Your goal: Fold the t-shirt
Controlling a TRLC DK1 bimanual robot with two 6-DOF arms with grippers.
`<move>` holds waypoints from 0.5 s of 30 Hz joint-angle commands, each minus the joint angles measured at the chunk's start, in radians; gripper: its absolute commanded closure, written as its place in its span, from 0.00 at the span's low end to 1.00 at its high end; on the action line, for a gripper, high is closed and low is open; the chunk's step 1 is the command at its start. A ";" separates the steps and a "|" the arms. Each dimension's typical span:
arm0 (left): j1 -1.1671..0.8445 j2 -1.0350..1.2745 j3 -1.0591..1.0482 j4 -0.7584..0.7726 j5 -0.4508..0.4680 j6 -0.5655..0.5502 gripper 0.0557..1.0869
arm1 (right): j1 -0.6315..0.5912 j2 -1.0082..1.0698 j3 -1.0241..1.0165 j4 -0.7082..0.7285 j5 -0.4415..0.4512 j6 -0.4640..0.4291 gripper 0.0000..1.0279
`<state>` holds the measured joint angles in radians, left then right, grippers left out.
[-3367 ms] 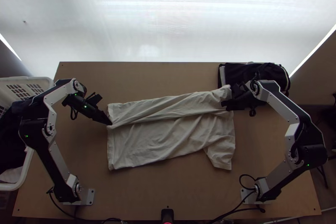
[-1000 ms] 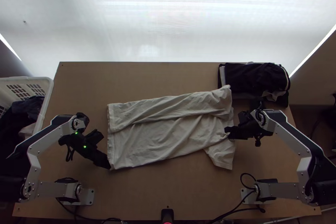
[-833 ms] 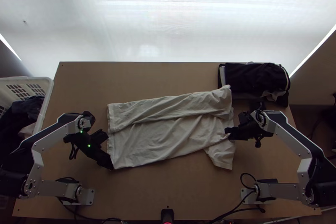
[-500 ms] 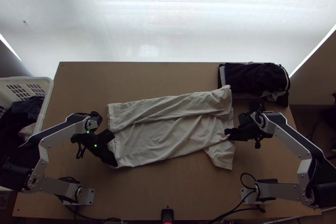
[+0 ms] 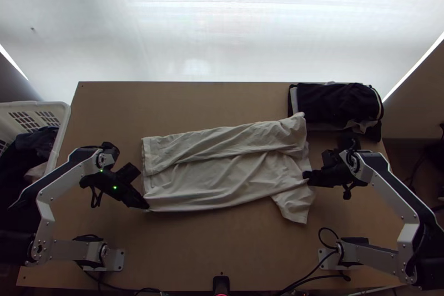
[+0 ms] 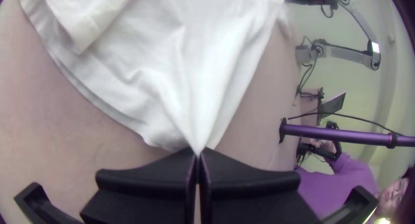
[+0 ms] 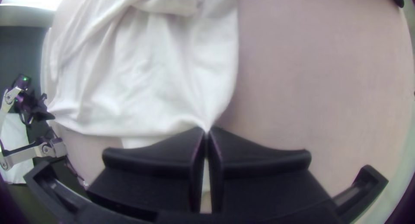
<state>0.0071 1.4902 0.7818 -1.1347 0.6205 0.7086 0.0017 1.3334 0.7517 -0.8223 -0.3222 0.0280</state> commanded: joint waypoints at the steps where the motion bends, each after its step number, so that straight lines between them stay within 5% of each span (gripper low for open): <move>1: 0.097 -0.036 0.045 -0.066 -0.004 0.049 0.97 | -0.075 -0.096 0.020 -0.074 0.005 -0.054 0.97; 15: 0.102 -0.004 0.208 -0.100 0.002 0.009 0.97 | 0.047 -0.125 0.278 -0.163 -0.006 -0.040 0.97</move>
<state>0.1062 1.4635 0.9016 -1.2263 0.6201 0.7429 -0.0128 1.1950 0.9081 -0.9638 -0.3218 -0.0158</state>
